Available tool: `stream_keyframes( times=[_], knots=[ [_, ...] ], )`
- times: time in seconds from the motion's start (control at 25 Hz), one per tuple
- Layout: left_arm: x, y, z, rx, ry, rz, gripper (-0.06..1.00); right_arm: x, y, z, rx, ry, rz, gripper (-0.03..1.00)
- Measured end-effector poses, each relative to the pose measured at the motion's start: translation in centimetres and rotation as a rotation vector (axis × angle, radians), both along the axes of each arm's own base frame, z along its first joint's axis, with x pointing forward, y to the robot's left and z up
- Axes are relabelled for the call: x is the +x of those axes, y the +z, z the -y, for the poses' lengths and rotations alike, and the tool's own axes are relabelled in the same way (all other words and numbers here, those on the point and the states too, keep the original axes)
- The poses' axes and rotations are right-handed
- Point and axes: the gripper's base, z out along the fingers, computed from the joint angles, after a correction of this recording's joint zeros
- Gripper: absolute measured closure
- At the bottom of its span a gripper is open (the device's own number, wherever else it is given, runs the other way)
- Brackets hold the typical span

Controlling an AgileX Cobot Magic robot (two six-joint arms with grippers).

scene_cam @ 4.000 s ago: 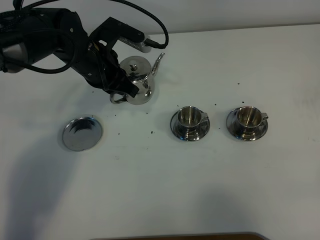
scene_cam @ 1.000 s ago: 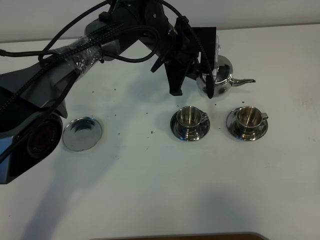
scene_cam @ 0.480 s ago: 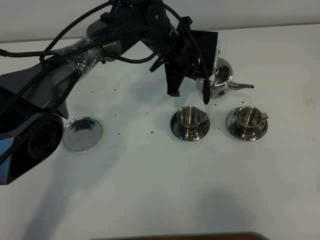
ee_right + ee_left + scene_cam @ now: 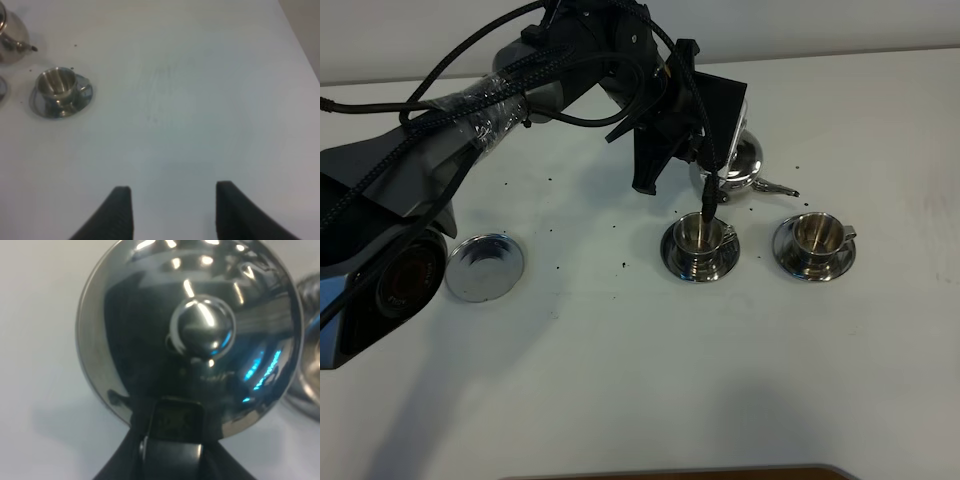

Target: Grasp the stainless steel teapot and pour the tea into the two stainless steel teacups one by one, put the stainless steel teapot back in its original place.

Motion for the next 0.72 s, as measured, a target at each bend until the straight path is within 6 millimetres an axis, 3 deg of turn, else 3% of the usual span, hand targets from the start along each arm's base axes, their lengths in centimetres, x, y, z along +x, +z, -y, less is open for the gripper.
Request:
stream_keyframes(
  times=[0.28, 0.72],
  knots=[
    [0.64, 0.32, 0.2, -0.005, -0.048, 0.096, 0.67, 0.0, 0.0, 0.0, 0.0, 0.0, 0.0, 0.58],
    [0.28, 0.41, 0.82, -0.034, -0.164, 0.101, 0.67, 0.0, 0.0, 0.0, 0.0, 0.0, 0.0, 0.58]
  ],
)
